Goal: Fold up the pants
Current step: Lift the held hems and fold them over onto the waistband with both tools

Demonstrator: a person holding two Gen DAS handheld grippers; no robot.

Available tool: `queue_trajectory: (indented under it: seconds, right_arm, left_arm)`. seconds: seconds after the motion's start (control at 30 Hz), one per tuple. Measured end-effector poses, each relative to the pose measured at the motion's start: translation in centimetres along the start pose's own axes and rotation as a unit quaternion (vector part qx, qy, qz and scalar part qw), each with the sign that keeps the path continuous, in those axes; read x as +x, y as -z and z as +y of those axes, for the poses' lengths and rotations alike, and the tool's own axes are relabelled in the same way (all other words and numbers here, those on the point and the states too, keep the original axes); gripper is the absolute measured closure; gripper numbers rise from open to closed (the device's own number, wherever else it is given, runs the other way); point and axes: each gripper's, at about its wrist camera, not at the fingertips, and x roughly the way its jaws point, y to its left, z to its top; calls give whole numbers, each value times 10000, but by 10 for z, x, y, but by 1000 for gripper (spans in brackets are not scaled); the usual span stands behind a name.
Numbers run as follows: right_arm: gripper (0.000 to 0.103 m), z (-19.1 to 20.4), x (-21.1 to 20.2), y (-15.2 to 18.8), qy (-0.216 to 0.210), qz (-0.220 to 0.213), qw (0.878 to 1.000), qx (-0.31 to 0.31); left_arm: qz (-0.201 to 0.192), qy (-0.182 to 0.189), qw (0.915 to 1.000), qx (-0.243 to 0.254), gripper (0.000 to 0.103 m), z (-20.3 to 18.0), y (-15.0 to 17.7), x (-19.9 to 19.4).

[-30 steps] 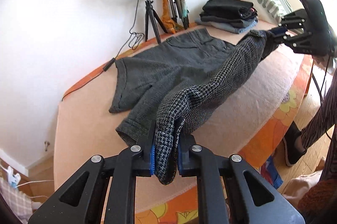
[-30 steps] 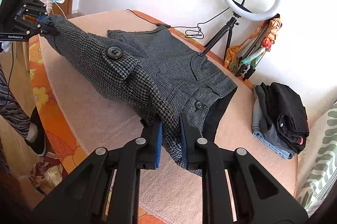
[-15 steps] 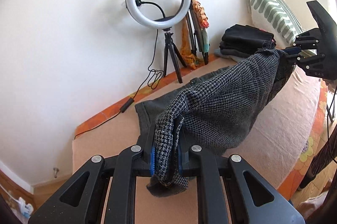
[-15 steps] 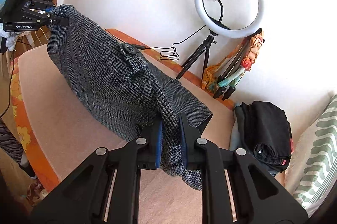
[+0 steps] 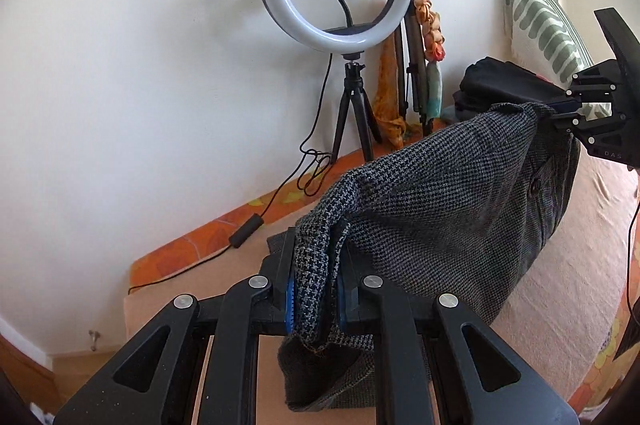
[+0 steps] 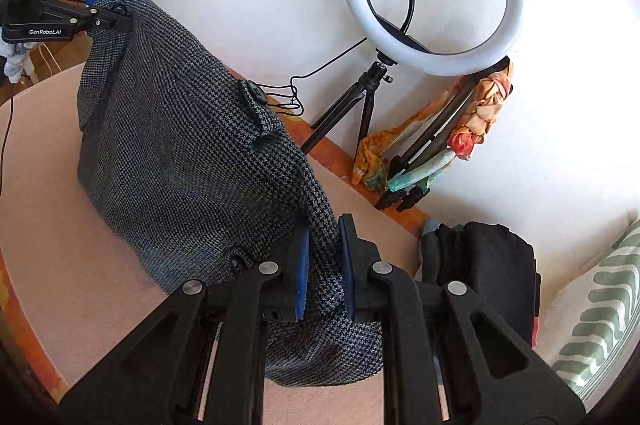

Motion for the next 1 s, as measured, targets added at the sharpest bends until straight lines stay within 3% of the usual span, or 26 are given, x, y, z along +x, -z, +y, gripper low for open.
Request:
queue_trajectory:
  seconds: [0.3,0.7,1.0]
  right_arm:
    - [89,-13,74,-13,31,358,9992,-190]
    - [89,-18,158,1,-113,879,9958,-237]
    - [89,-13,194,14,-213,1151,9928,-254]
  left_arm:
    - [331,-4,9994,79,90,18,-6,62]
    - [879,143,9959,162,90,22,8,138]
    - [1165,246,9928,109,90,19,21,174]
